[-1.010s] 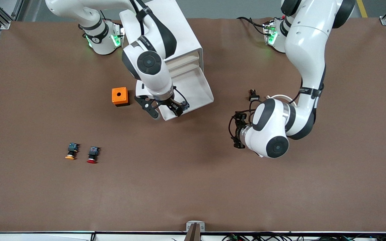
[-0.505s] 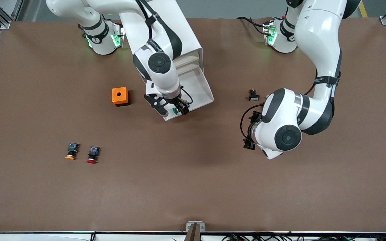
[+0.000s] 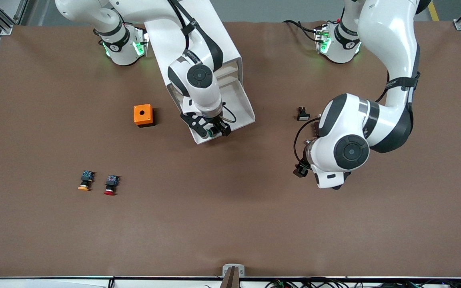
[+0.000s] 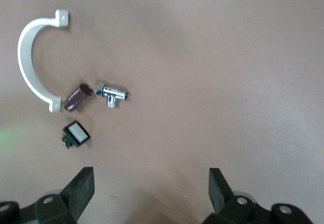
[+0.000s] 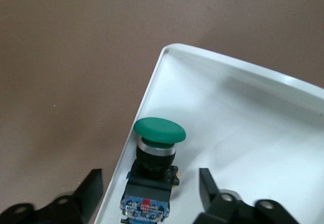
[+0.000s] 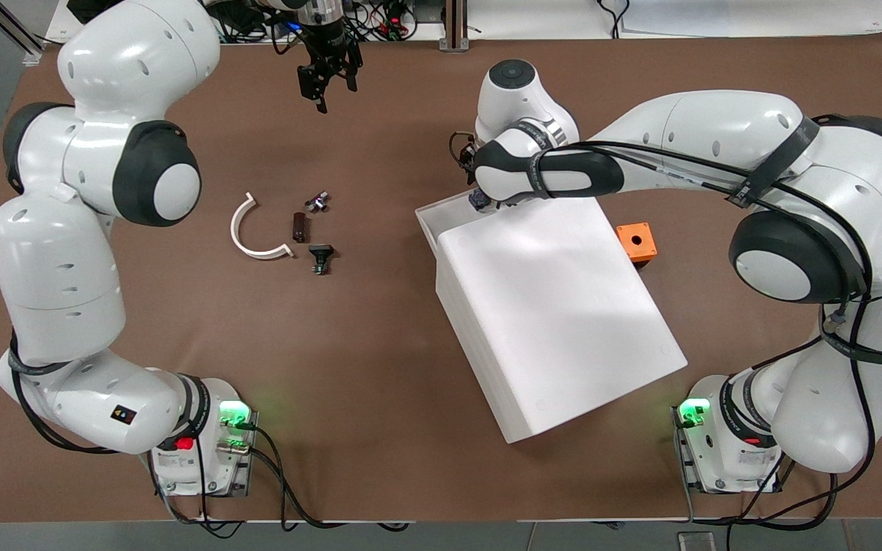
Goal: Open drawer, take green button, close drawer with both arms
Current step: 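Carry the green button beside the red button while the left gripper nears the drawer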
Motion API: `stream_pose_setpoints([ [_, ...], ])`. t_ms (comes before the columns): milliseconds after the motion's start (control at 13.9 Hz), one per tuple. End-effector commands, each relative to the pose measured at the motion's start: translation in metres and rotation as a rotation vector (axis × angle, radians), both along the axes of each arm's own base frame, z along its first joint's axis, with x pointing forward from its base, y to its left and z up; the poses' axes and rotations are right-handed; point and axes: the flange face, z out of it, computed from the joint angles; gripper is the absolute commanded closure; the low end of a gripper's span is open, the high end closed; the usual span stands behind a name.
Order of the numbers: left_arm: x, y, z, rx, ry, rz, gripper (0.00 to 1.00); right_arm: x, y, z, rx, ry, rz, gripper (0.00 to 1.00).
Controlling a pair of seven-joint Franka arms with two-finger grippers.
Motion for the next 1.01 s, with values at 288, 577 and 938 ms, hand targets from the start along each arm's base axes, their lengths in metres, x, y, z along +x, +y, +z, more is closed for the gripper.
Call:
stream_pose_setpoints([
  [288, -0.008, 0.013, 0.048, -0.078, -0.056, -0.353, 0.01, -0.002, 0.001, 0.009, 0.011, -0.011, 0.018, 0.98],
  [577, -0.011, 0.012, 0.044, -0.109, -0.037, -0.492, 0.01, 0.030, -0.025, 0.050, 0.029, -0.028, 0.025, 0.99],
  [938, -0.017, -0.006, 0.029, -0.136, -0.015, -0.583, 0.01, 0.090, -0.116, 0.088, 0.017, -0.031, 0.239, 0.99],
])
